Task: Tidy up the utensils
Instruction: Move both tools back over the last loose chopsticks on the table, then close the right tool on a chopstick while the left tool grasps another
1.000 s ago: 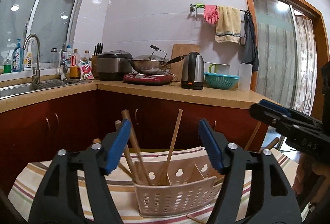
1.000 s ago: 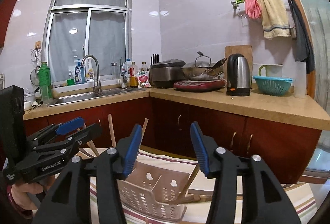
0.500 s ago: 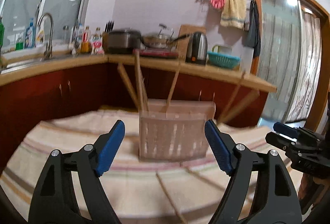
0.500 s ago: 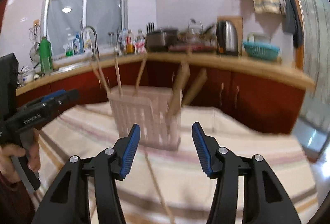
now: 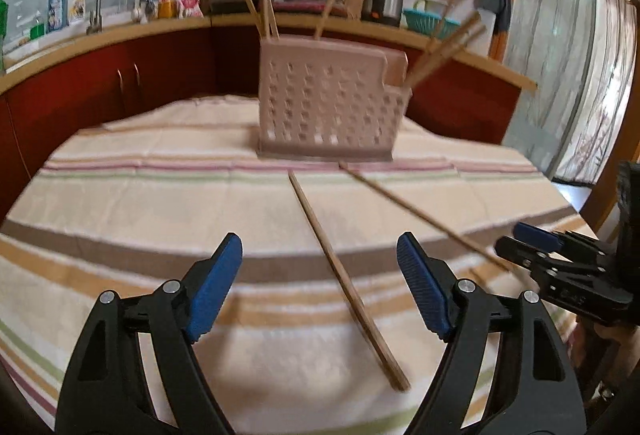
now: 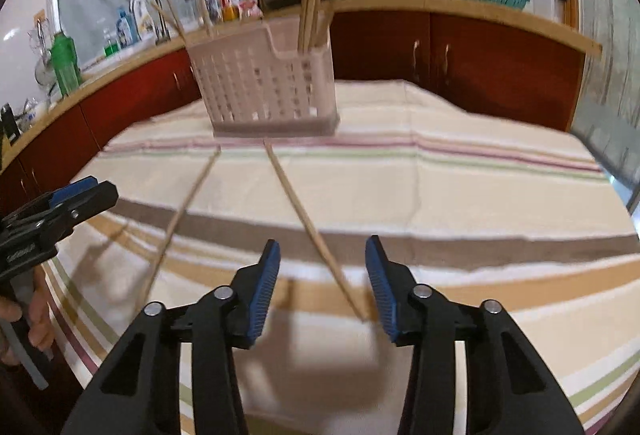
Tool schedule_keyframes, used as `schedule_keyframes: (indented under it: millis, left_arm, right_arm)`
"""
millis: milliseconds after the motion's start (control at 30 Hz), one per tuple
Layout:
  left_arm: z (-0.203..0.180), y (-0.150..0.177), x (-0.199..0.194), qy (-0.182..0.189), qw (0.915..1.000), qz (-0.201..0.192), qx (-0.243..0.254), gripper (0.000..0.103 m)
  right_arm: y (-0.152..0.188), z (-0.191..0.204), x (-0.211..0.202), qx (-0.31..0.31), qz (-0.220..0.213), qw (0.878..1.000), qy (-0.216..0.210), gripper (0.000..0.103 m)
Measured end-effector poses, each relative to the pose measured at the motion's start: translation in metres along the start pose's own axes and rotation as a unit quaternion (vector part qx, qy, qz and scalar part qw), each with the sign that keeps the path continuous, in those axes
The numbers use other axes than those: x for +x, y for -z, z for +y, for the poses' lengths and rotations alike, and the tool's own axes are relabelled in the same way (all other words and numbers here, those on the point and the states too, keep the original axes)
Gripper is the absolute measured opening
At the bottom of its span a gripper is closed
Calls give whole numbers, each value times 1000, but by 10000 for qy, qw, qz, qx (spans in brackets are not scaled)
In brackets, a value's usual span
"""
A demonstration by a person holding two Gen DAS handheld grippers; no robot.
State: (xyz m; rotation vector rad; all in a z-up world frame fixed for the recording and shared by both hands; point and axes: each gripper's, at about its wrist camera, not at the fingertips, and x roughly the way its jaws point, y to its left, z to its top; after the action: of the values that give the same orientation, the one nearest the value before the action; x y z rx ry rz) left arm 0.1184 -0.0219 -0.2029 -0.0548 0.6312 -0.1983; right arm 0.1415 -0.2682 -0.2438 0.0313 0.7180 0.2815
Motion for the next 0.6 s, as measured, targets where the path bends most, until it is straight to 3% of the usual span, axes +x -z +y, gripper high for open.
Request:
schedule_keyframes:
  millis: [67,300,433,533,600]
  left_arm:
    - [-3,7,3,25,9999,123,-4,78]
    - [-12,19,15,104,9991,399,12,78]
    - [-19,25,18,142,9984,547,50,78]
    - [-24,29,22,157,9976,668,102,77]
    - [-26,34,25,169,9966,793,156,69]
  right_arm:
    - [4,-1,5,23,151,9999,22,36]
    - [9,-9,10,133,350,9992,149,33]
    - [14,-10,11,125,497,9985,182,11]
    - [16,-10,8,159,515,9985,73,11]
    - [19,-8,4,152,514,9986,30,10]
